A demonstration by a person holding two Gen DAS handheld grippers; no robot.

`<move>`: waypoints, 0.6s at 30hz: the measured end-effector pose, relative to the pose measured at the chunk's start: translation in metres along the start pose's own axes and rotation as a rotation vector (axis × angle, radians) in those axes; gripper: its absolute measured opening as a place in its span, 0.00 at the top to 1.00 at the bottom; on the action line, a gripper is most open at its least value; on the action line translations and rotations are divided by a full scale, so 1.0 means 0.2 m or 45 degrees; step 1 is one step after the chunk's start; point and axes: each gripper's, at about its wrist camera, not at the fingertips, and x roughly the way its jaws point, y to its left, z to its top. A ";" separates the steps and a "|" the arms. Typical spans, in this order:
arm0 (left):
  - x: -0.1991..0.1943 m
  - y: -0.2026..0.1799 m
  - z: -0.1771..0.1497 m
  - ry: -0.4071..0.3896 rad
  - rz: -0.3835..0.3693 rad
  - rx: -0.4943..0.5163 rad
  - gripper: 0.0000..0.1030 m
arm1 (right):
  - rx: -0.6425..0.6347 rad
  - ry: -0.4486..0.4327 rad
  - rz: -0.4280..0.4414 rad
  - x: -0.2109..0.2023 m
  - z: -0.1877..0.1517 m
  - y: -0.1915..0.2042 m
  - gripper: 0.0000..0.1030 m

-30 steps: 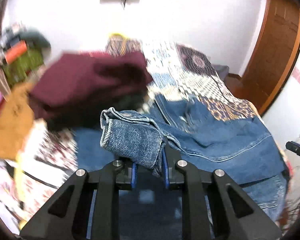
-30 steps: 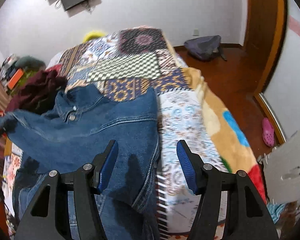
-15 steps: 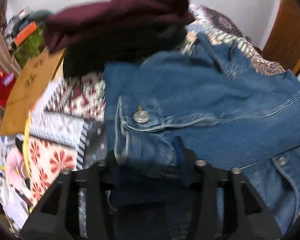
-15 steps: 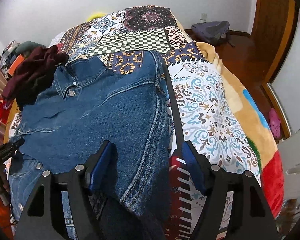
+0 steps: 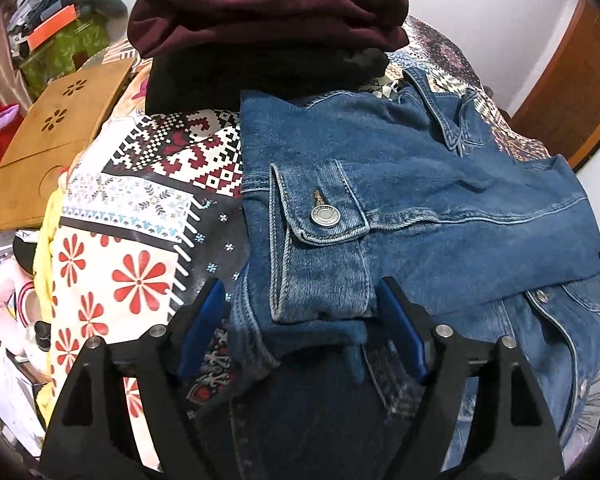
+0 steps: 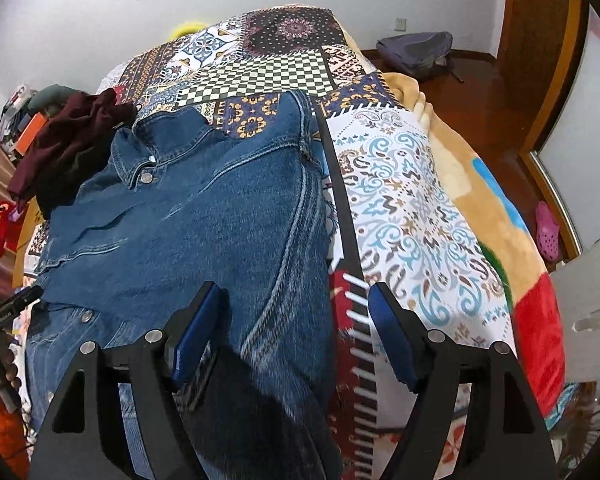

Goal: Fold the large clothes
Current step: 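Lift the jacket hem with the right gripper toward the collar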

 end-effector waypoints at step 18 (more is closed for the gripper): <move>-0.33 0.14 -0.12 -0.021 0.014 -0.007 0.20 | -0.045 -0.095 -0.021 -0.26 -0.18 0.00 0.29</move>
